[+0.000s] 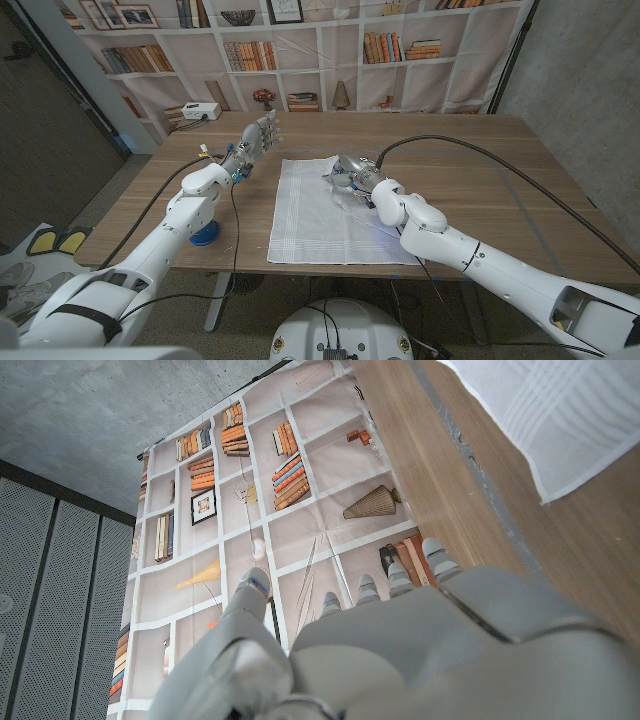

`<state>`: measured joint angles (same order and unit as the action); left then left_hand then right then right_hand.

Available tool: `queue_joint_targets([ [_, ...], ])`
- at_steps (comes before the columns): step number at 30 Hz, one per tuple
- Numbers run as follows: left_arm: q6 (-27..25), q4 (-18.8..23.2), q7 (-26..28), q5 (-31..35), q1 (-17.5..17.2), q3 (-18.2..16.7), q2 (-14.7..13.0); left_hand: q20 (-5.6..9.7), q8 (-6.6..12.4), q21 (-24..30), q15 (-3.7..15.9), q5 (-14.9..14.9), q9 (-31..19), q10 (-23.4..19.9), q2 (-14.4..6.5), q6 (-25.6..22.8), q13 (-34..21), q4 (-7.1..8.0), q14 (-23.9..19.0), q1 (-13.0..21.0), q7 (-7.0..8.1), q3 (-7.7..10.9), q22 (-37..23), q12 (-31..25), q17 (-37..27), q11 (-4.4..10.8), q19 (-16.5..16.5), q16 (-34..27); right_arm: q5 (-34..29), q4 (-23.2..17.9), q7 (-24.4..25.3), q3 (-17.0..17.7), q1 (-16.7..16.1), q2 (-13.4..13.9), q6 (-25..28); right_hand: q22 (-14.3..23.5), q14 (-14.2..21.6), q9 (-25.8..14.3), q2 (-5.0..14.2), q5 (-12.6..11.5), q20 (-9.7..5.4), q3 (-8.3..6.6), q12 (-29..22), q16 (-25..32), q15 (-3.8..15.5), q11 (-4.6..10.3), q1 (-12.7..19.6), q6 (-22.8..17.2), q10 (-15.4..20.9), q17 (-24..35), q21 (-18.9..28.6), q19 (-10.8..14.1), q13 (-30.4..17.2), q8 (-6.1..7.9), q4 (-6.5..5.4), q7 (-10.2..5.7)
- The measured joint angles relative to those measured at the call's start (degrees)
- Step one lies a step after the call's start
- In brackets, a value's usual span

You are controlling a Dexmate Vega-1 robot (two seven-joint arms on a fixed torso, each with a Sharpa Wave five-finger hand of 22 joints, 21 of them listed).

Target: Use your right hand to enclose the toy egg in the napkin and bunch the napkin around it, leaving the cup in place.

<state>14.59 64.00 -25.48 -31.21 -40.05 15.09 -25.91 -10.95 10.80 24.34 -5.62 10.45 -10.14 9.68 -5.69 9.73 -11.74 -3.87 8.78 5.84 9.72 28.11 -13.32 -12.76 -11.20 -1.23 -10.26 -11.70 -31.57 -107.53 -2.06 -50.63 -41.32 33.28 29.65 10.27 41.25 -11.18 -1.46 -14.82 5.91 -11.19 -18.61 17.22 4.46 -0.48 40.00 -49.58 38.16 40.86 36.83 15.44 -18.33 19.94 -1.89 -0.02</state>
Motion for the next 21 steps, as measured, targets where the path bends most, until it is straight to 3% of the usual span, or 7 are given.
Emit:
queue_joint_targets([
  [3, 0.1, -0.1, -0.1, 0.0, 0.0, 0.0, 0.0, 0.00, 0.00, 0.0, 0.00, 0.0, 0.0, 0.0, -0.3, 0.0, 0.0, 0.00, 0.0, 0.3, 0.00, 0.00, 0.0, 0.0, 0.0, 0.00, 0.0, 0.0, 1.0, 0.0, -1.2, 0.6, 0.4, 0.6, -0.6, 0.0, -3.1, 0.0, -1.55, -0.5, 0.99, 1.03, 1.4, -1.1, -0.67, 0.01, -1.5, 2.8, -2.8, -0.4, -1.4, -2.2, 0.0, -1.73, -0.22, -0.31],
  [6, 0.2, -0.4, -0.2, 0.0, 0.1, 0.0, 0.1, 0.00, 0.00, 0.0, 0.00, 0.0, 0.0, 0.0, -0.3, 0.0, 0.0, 0.00, 0.0, 0.3, 0.00, 0.00, 0.0, 0.0, 0.0, 0.00, 0.0, 0.0, 2.8, 0.0, -2.9, 1.1, 0.5, 1.0, -1.6, 0.1, -4.0, -0.2, -1.57, -1.2, 1.30, 1.29, 1.8, -1.3, -0.96, -0.43, -1.7, 3.4, -3.6, -0.5, -1.7, -2.5, 0.0, -2.14, -0.21, -0.18],
  [10, 0.5, -0.9, -0.5, -0.1, 0.4, 0.0, 0.3, 0.00, 0.00, 0.0, 0.00, 0.0, 0.0, 0.0, -0.3, 0.0, 0.0, 0.20, 0.0, 0.3, 0.00, 0.20, 0.0, 0.0, 0.0, 0.00, 0.0, 0.0, 5.7, -0.6, -3.5, 2.3, -0.3, 1.6, -3.4, 0.3, -2.9, -0.2, 1.55, -2.2, 0.75, -1.06, 1.8, -1.1, -0.84, -0.94, 1.4, 2.7, -2.2, -1.0, -1.8, -0.8, -0.2, -2.35, 1.66, 0.58],
  [14, 0.7, -1.3, -0.8, -0.1, 0.6, 0.1, 0.5, 0.00, 0.00, 0.0, 0.00, 0.0, 0.0, 0.0, -0.3, 0.0, 0.0, 0.25, 0.0, 0.3, 0.00, 0.24, 0.0, 0.0, -0.1, 0.00, 0.0, 0.0, 6.8, -1.5, -2.6, 3.2, -1.4, 2.3, -4.3, 0.4, -2.8, -0.3, 1.60, -2.2, 0.12, -1.72, 1.8, -1.1, -0.79, -0.69, 2.7, 4.2, -1.9, -1.4, -1.8, 0.6, -0.4, -3.56, 2.45, 0.13],
  [17, 0.8, -1.3, -0.9, -0.1, 0.6, 0.1, 0.5, 0.00, 0.00, 0.0, 0.00, 0.0, 0.0, 0.0, -0.3, 0.0, 0.0, 0.25, 0.0, 0.3, 0.00, 0.24, 0.0, 0.0, -0.1, 0.00, 0.0, 0.0, 6.8, -2.6, -2.6, 3.5, -2.1, 2.8, -4.3, 0.4, -7.6, -0.5, 0.22, -2.2, 0.61, -0.86, 3.0, -2.2, -1.11, -0.41, 1.6, 8.9, -6.1, -1.2, -2.5, 0.1, -0.9, -5.85, 2.94, -0.46],
  [21, 1.0, -1.8, -1.1, -0.1, 0.9, 0.2, 0.7, 0.00, 0.00, 0.0, 0.00, 0.0, 0.0, 0.0, -0.3, 0.0, 0.0, 0.25, 0.0, 0.3, 0.00, 0.24, 0.0, 0.0, -0.1, 0.00, 0.0, 0.0, 7.2, -3.9, -1.5, 3.6, -2.7, 3.3, -5.4, 0.4, -14.5, -0.9, -0.02, -3.1, 1.18, -0.36, 5.2, -4.5, -1.66, -0.31, 1.4, 15.1, -12.8, -1.3, -4.0, -1.8, -1.4, -8.41, 3.33, -1.41],
])
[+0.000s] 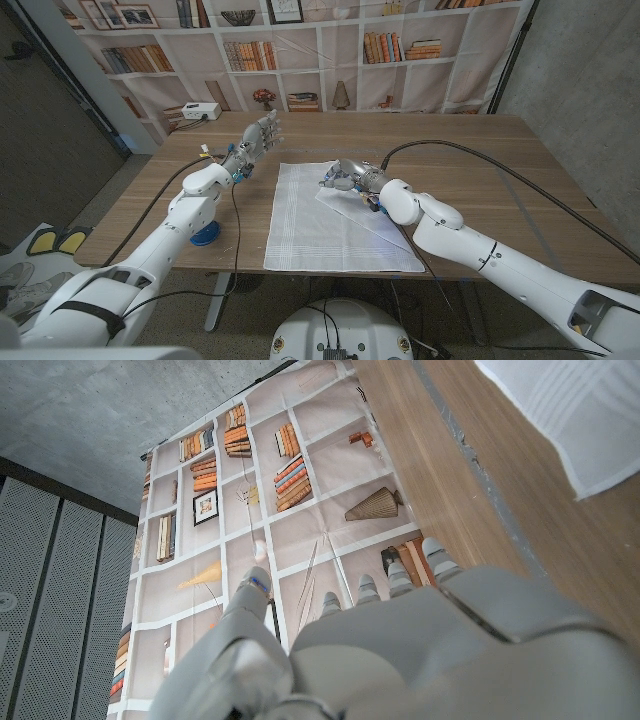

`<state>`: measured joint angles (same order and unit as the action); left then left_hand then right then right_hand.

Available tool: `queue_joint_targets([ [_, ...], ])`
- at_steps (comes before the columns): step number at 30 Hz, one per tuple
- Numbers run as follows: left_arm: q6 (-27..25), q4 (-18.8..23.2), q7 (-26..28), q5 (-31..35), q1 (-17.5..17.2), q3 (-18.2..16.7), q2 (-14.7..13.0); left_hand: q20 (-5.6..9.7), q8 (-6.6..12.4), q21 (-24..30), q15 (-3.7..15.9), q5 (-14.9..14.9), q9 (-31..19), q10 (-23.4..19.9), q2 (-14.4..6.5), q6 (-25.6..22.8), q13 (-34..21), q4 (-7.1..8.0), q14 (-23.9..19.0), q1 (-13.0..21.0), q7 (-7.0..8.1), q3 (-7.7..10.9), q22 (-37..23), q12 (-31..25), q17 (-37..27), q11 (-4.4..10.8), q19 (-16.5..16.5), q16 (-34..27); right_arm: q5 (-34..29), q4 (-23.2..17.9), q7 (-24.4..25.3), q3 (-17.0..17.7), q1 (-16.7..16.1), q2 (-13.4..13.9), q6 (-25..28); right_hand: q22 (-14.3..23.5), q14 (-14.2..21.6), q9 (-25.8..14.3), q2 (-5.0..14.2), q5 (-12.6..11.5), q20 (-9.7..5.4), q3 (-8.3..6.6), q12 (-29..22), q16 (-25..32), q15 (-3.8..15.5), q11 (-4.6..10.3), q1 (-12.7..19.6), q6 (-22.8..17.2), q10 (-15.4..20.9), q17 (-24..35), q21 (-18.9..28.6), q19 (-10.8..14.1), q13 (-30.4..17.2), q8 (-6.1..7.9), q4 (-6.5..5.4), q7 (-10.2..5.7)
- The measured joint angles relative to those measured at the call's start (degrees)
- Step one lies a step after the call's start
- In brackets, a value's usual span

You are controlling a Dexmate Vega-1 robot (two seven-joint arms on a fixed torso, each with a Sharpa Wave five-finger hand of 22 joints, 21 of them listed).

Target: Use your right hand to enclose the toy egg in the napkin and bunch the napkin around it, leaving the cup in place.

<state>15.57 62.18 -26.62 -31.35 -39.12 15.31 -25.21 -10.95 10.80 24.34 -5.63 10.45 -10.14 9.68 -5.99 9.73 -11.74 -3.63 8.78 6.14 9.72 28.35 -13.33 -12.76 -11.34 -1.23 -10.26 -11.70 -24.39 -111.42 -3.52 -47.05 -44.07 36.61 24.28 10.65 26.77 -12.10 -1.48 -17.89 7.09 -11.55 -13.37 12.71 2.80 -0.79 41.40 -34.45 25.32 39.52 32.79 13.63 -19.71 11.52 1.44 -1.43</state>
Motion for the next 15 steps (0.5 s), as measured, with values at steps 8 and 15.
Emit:
queue_joint_targets([
  [8, 0.3, -0.1, -0.2, 0.0, 0.1, 0.1, 0.1, 0.00, 0.00, 0.0, 0.00, 0.0, 0.0, 0.0, 0.0, 0.0, 0.0, 0.00, 0.0, 0.0, 0.00, 0.00, 0.0, 0.0, 0.0, 0.00, 0.0, 0.0, -3.9, -2.1, 3.3, -0.5, -1.4, 0.7, -0.5, 0.0, -5.2, -0.3, 2.00, -0.8, -0.35, -2.18, 1.1, -1.0, -0.38, 0.31, 3.2, 5.6, -5.5, -1.8, -1.3, -0.6, 0.1, -0.29, 2.53, -0.72],
  [15, 0.3, 0.7, -0.2, -0.1, -0.4, 0.0, 0.0, 0.00, 0.00, 0.0, 0.00, 0.0, 0.0, 0.0, 0.0, 0.0, 0.0, 0.00, 0.0, 0.0, 0.00, 0.00, 0.0, 0.0, 0.0, 0.00, 0.0, 0.0, -7.3, -3.8, 5.1, -0.9, -2.4, 1.4, -2.3, 0.0, -3.4, -0.3, 2.18, -0.8, -1.93, -2.60, -0.2, -0.3, -0.33, 0.79, 4.1, 2.3, -2.7, -2.6, -0.7, 2.4, 0.0, 0.99, 3.42, -0.54],
])
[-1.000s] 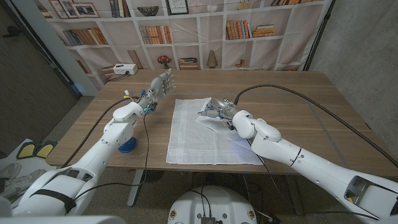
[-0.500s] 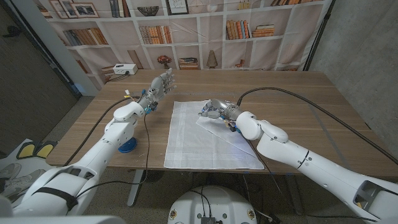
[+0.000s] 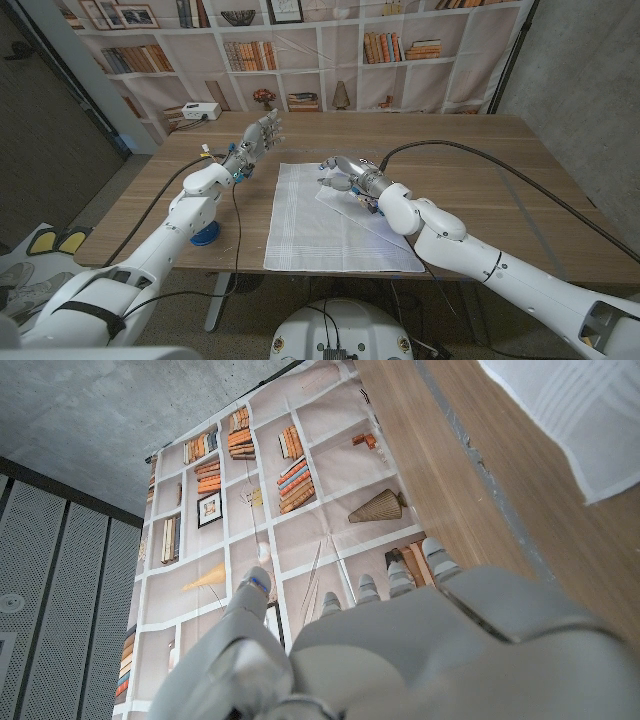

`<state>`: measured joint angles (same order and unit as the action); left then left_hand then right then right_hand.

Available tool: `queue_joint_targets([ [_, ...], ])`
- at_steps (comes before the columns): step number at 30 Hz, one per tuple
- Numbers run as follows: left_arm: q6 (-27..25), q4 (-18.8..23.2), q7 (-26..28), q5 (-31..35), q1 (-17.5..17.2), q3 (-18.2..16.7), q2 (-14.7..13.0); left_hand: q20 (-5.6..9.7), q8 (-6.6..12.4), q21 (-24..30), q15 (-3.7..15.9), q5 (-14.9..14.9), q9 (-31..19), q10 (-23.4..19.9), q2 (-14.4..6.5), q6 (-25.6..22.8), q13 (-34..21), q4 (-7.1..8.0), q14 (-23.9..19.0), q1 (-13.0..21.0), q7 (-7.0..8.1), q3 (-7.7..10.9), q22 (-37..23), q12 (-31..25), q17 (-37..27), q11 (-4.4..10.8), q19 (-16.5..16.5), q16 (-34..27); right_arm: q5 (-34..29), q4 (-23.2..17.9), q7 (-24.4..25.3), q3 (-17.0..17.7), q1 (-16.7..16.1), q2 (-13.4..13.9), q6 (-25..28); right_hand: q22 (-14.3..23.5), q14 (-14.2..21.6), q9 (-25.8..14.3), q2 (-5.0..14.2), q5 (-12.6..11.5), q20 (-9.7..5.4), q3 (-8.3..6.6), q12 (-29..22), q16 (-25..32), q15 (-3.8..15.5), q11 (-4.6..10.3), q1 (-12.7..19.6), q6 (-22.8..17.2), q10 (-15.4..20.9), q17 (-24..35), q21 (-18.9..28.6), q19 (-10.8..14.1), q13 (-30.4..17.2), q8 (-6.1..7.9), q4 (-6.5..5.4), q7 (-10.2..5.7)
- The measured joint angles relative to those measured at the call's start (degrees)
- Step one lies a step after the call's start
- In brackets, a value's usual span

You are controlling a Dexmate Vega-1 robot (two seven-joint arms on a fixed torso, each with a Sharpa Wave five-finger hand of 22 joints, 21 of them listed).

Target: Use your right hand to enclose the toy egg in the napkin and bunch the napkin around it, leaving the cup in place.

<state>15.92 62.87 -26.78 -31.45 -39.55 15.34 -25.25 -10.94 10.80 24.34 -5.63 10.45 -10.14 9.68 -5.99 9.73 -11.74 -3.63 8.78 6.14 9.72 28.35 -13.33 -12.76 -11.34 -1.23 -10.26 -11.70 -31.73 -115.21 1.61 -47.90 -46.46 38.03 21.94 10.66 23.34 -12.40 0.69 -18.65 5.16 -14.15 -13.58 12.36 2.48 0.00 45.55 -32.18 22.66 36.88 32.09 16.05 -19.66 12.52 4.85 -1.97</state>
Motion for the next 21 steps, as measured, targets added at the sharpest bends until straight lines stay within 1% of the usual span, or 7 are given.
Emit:
queue_joint_targets([
  [3, 0.1, 0.3, 0.0, -0.1, -0.2, -0.1, -0.1, 0.00, 0.00, 0.0, 0.00, 0.0, 0.0, 0.0, 0.0, 0.0, 0.0, 0.00, 0.0, 0.0, 0.00, 0.00, 0.0, 0.0, 0.0, 0.00, 0.0, 0.0, -1.8, -0.9, 0.1, -0.3, -0.3, 0.3, -0.5, 0.0, 0.0, 0.0, -0.94, 0.0, 0.03, 0.19, -0.2, 0.0, 0.01, -0.31, -0.9, -0.8, 0.3, -0.2, 0.0, 0.0, 0.0, 0.23, 0.14, 0.03],
  [6, 0.2, 0.3, 0.0, -0.2, -0.2, -0.1, -0.1, 0.00, 0.00, 0.0, 0.00, 0.0, 0.0, 0.0, 0.0, 0.0, 0.0, 0.00, 0.0, 0.0, 0.00, 0.00, 0.0, 0.0, 0.0, 0.00, 0.0, 0.0, -1.8, -1.7, 0.1, -0.7, -0.4, 0.5, -0.5, 0.0, -1.9, 0.0, -2.14, 0.2, 0.60, 1.29, -0.2, -0.5, 0.05, -0.30, -2.3, -1.0, 0.3, -0.3, -1.0, -1.5, 0.0, 0.23, -0.52, 0.23],
  [7, 0.2, 0.3, 0.0, -0.2, -0.2, -0.1, -0.1, 0.00, 0.00, 0.0, 0.00, 0.0, 0.0, 0.0, 0.0, 0.0, 0.0, 0.00, 0.0, 0.0, 0.00, 0.00, 0.0, 0.0, 0.0, 0.00, 0.0, 0.0, -1.8, -2.1, 0.1, -1.0, -0.4, 0.6, -0.5, 0.0, -2.4, 0.0, -2.09, 0.2, 0.76, 1.38, -0.2, -0.5, -0.07, -0.32, -2.9, -1.0, 0.3, -0.3, -1.3, -2.0, 0.0, 0.23, -0.61, 0.23],
  [11, 0.2, 1.9, 0.1, -0.2, -1.3, -0.3, -0.5, 0.00, 0.00, 0.0, 0.00, 0.0, 0.0, 0.0, 0.0, 0.0, 0.0, 0.00, 0.0, 0.0, 0.00, 0.00, 0.0, 0.0, 0.0, 0.00, 0.0, 0.0, -8.3, -3.3, -1.9, -1.9, -0.7, 0.7, -0.6, 0.0, -4.1, 0.0, -2.14, 0.2, 1.32, 1.51, 0.0, -0.9, -0.02, -0.49, -3.9, -1.0, -1.2, -0.3, -2.0, -3.2, -0.1, 0.23, -0.74, 0.23],
  [19, -0.2, 1.9, 0.2, -0.4, -1.3, -0.3, -0.5, 0.00, 0.00, 0.0, 0.00, 0.0, 0.0, 0.0, 0.0, 0.0, 0.0, 0.00, 0.0, 0.0, 0.00, 0.00, 0.0, 0.0, 0.0, 0.00, 0.0, 0.0, -8.3, -5.6, -1.9, -4.1, -1.9, 0.2, -0.6, 0.0, -5.1, 0.0, -2.37, 0.2, 1.54, 1.68, 0.1, -1.0, -0.10, 0.00, -4.1, -1.0, -2.1, -0.5, -2.5, -4.0, -0.2, 0.23, -0.56, -0.21],
  [20, -0.3, 4.2, 0.2, -0.4, -2.7, -0.7, -1.5, 0.00, 0.00, 0.0, 0.00, 0.0, 0.0, 0.0, 0.0, 0.0, 0.0, 0.00, 0.0, 0.0, 0.00, 0.00, 0.0, 0.0, 0.0, 0.00, 0.0, 0.0, -17.7, -5.8, -5.8, -4.4, -2.1, 0.0, 0.2, 0.0, -5.5, 0.0, -2.37, 0.2, 1.48, 1.67, 0.1, -1.1, -0.11, 0.13, -4.1, -1.1, -2.4, -0.5, -2.5, -4.4, -0.2, 0.23, -0.57, -0.30],
  [21, -0.4, 4.2, 0.3, -0.5, -2.7, -0.7, -1.5, 0.00, 0.00, 0.0, 0.00, 0.0, 0.0, 0.0, 0.0, 0.0, 0.0, 0.00, 0.0, 0.0, 0.00, 0.00, 0.0, 0.0, 0.0, 0.00, 0.0, 0.0, -17.7, -6.0, -5.8, -4.6, -2.3, -0.1, 0.2, 0.0, -5.6, 0.0, -2.37, 0.2, 1.43, 1.67, 0.4, -1.1, -0.11, 0.14, -4.1, -0.9, -2.7, -0.5, -2.5, -4.5, -0.2, 0.23, -0.57, -0.46],
])
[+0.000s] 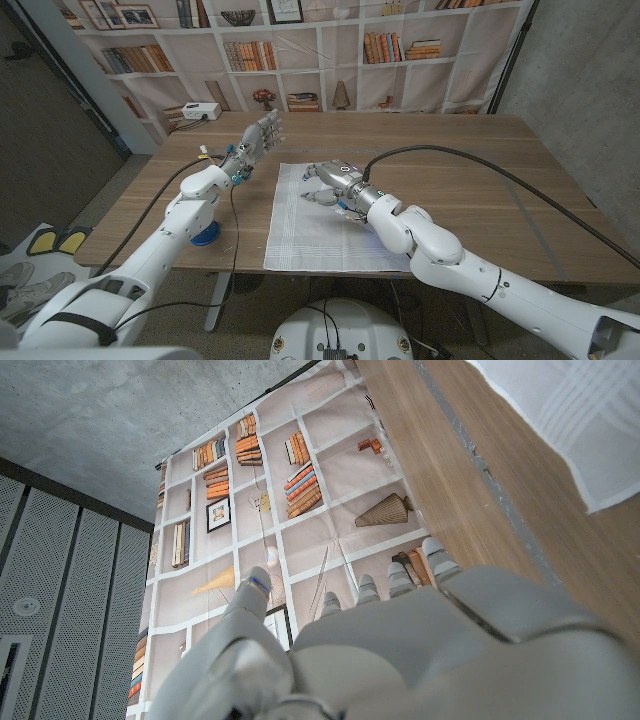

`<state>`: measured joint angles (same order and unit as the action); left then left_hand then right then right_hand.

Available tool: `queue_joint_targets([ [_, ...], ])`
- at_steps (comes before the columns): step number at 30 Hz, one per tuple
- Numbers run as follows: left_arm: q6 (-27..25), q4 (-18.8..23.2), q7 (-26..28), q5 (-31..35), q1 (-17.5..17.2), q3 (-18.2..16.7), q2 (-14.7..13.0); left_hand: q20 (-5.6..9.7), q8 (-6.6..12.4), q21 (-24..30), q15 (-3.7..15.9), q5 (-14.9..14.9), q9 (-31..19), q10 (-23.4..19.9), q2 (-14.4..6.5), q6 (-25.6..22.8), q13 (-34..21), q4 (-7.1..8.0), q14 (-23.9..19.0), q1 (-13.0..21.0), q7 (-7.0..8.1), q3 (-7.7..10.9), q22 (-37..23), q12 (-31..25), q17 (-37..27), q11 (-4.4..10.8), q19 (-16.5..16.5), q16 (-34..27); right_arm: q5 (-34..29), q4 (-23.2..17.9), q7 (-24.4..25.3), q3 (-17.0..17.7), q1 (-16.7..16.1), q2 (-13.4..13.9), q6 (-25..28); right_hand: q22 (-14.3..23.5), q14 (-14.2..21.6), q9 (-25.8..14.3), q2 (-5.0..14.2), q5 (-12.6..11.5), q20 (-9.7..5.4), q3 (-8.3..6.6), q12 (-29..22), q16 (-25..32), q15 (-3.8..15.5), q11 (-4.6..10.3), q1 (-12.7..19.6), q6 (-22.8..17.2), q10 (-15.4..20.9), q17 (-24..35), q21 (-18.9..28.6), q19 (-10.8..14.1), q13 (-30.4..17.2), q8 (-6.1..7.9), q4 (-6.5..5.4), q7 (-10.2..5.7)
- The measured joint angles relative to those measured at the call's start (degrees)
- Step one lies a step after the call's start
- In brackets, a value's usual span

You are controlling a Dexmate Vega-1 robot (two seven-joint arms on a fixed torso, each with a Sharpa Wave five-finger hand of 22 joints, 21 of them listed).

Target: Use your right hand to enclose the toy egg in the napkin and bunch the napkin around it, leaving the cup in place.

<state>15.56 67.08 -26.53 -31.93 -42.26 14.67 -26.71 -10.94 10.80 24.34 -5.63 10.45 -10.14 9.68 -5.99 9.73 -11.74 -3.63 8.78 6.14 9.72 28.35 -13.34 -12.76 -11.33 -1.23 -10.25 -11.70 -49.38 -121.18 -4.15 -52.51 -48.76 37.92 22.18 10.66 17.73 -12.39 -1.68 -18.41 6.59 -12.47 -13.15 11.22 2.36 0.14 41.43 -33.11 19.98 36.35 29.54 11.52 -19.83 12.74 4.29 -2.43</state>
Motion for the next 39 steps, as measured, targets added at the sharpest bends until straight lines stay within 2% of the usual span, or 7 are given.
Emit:
queue_joint_targets([
  [3, -0.1, 0.0, 0.0, -0.1, 0.0, 0.0, 0.0, 0.00, 0.00, 0.0, 0.00, 0.0, 0.0, 0.0, 0.0, 0.0, 0.0, 0.00, 0.0, 0.0, 0.00, 0.00, 0.0, 0.0, 0.0, 0.00, 0.0, 0.0, 0.0, -0.4, 0.0, -0.6, -0.5, -0.5, 0.0, 0.0, -2.4, 0.0, -0.02, -0.6, 0.16, 0.23, 1.1, -0.2, -0.23, 0.38, 0.0, 0.9, -2.9, -0.2, -1.1, -1.5, 0.1, -0.45, 0.23, -0.90],
  [4, -0.1, 1.0, -0.1, -0.2, -0.6, -0.2, -0.5, 0.00, 0.00, 0.0, 0.00, 0.0, 0.0, 0.0, 0.0, 0.0, 0.0, 0.00, 0.0, 0.0, 0.00, 0.00, 0.0, 0.0, 0.0, 0.00, 0.0, 0.0, -5.4, -0.6, -2.5, -0.9, -0.8, -0.9, 0.5, 0.0, -3.4, -0.1, -0.05, -0.9, 0.01, 0.23, 1.5, -0.2, -0.62, 0.51, 0.0, 1.2, -4.0, -0.3, -1.5, -2.3, 0.1, -0.46, 0.23, -1.16],
  [7, -0.2, 1.2, -0.3, -0.2, -0.7, -0.2, -0.6, 0.00, 0.00, 0.0, 0.00, 0.0, 0.0, 0.0, 0.0, 0.0, 0.0, 0.00, 0.0, 0.0, 0.00, 0.00, 0.0, 0.0, 0.0, 0.00, 0.0, 0.0, -5.4, -0.8, -2.5, -1.5, -1.4, -1.6, 0.5, 0.0, -5.4, -0.3, -0.16, -1.2, 0.04, 0.23, 1.9, -0.4, -1.23, 0.58, 0.1, 1.9, -5.9, -0.5, -2.6, -4.2, 0.3, -0.47, 0.23, -1.25],
  [8, -0.2, 1.6, -0.4, -0.3, -1.0, -0.3, -0.8, 0.00, 0.00, 0.0, 0.00, 0.0, 0.0, 0.0, 0.0, 0.0, 0.0, 0.00, 0.0, 0.0, 0.00, 0.00, 0.0, 0.0, 0.0, 0.00, 0.0, 0.0, -10.0, -0.8, -4.8, -1.7, -1.7, -1.8, 1.2, 0.0, -6.0, -0.3, -0.35, -1.3, 0.06, 0.23, 1.9, -0.4, -1.44, 0.60, -0.1, 2.2, -6.3, -0.5, -2.7, -4.6, 0.4, -0.47, 0.23, -1.07],
  [11, -0.3, 1.7, -0.7, -0.3, -1.1, -0.3, -1.0, 0.00, 0.00, 0.0, 0.00, 0.0, 0.0, 0.0, 0.0, 0.0, 0.0, 0.00, 0.0, 0.0, 0.00, 0.00, 0.0, 0.0, 0.0, 0.00, 0.0, 0.0, -11.7, -0.8, -5.7, -2.2, -2.2, -2.6, 1.4, 0.1, -7.4, -0.3, -0.35, -1.3, 0.20, 0.46, 2.4, -0.4, -1.74, 0.50, -0.1, 2.6, -7.5, -0.8, -3.3, -5.7, 0.4, -0.70, 0.46, -1.29],
  [22, -0.6, 3.0, -1.4, -0.6, -1.7, -0.6, -2.0, 0.00, 0.00, 0.0, 0.00, 0.0, 0.0, 0.0, 0.0, 0.0, 0.0, 0.00, 0.0, 0.0, 0.00, 0.00, 0.0, 0.0, 0.0, 0.00, 0.0, 0.0, -22.5, 0.3, -14.4, -2.8, -4.1, -5.4, 2.2, 0.2, -10.4, -0.3, -0.92, -1.8, 1.13, 0.46, 2.4, -0.6, -2.70, 0.26, -1.1, 4.9, -9.7, -1.3, -4.6, -7.9, 0.7, -1.11, 0.46, -1.57],
  [39, -1.2, 2.2, -2.2, -0.4, -0.7, -0.3, -2.2, 0.00, 0.00, 0.0, 0.21, 0.0, 0.0, 0.0, 0.0, 0.0, 0.0, -0.24, 0.2, 0.0, 0.00, 0.24, 0.0, 0.0, 0.0, 0.00, 0.0, 0.0, -27.2, 2.5, -20.6, -1.6, -7.0, -6.9, 1.8, 0.1, -11.9, -0.3, -2.89, -2.6, 2.05, 1.49, 2.4, -0.6, -3.27, 0.58, -0.4, 6.8, -11.4, -2.1, -5.4, -9.4, 1.0, -1.58, 1.50, -2.29],
])
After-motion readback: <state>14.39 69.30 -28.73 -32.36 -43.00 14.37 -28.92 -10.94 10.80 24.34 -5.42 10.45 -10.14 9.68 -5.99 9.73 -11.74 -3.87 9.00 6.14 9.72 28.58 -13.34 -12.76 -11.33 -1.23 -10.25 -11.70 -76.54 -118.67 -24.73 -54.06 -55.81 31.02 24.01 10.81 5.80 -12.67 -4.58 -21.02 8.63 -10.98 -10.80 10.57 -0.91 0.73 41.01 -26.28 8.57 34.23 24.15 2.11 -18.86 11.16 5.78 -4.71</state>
